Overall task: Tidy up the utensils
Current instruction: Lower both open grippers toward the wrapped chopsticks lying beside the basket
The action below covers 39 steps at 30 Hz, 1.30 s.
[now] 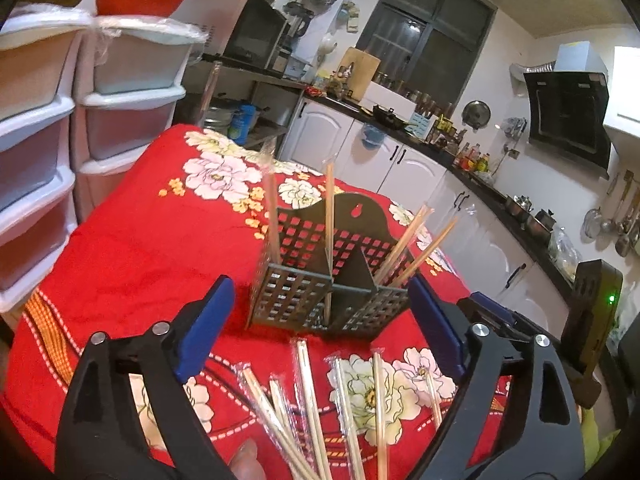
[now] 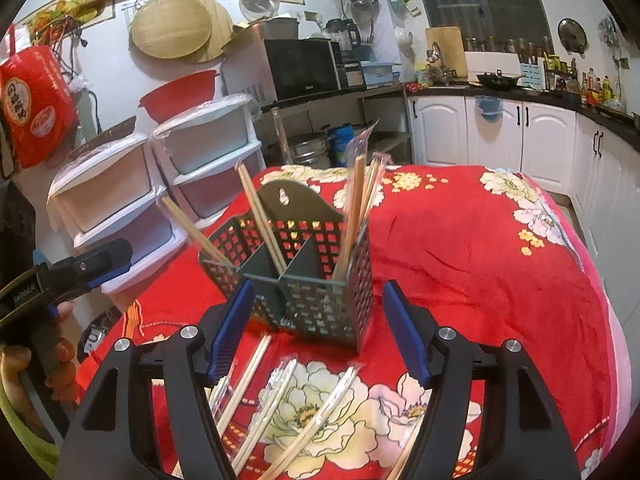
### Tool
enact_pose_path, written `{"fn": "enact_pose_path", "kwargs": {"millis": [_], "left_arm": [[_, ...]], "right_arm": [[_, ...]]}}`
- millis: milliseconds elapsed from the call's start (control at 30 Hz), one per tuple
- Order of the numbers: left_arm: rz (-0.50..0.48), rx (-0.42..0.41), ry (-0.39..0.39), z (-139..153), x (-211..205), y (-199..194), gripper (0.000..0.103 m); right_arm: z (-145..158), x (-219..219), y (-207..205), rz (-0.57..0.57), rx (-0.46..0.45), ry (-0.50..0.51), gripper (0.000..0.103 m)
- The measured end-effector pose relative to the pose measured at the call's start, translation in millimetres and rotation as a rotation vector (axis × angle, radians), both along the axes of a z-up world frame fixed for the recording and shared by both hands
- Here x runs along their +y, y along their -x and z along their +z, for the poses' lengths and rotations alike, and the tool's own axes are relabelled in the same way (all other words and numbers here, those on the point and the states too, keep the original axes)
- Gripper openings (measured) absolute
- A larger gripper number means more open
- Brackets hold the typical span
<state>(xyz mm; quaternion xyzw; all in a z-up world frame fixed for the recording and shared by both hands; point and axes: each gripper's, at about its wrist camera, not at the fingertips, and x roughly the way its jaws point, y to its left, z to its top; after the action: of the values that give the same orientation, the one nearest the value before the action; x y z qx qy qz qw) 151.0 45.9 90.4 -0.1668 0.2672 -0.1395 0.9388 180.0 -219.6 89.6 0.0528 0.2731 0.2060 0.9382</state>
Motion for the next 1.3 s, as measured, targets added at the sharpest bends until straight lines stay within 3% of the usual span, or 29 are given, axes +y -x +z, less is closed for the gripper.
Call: {"fn": "enact_pose_path", "kwargs": {"millis": [833,1167,1300], "left_arm": [[0.122,0.089,-0.024,-36.9,38.5,20.1,0.090],[0.153,0.160,-0.051,-60.8,52.9,24.8,0.090],[0.171,0.230,-0.081,-76.7,55.5,19.7,0.090]], "right_arm": [[-33.3,35.1,13.2,0.111,0.087,0.065,0.064],[-52.8,51.0,6.4,0.162,0.141,0.099,0.064],[-65.0,55.2,-2.3,0.161,0.183,0.116,0.064]]}}
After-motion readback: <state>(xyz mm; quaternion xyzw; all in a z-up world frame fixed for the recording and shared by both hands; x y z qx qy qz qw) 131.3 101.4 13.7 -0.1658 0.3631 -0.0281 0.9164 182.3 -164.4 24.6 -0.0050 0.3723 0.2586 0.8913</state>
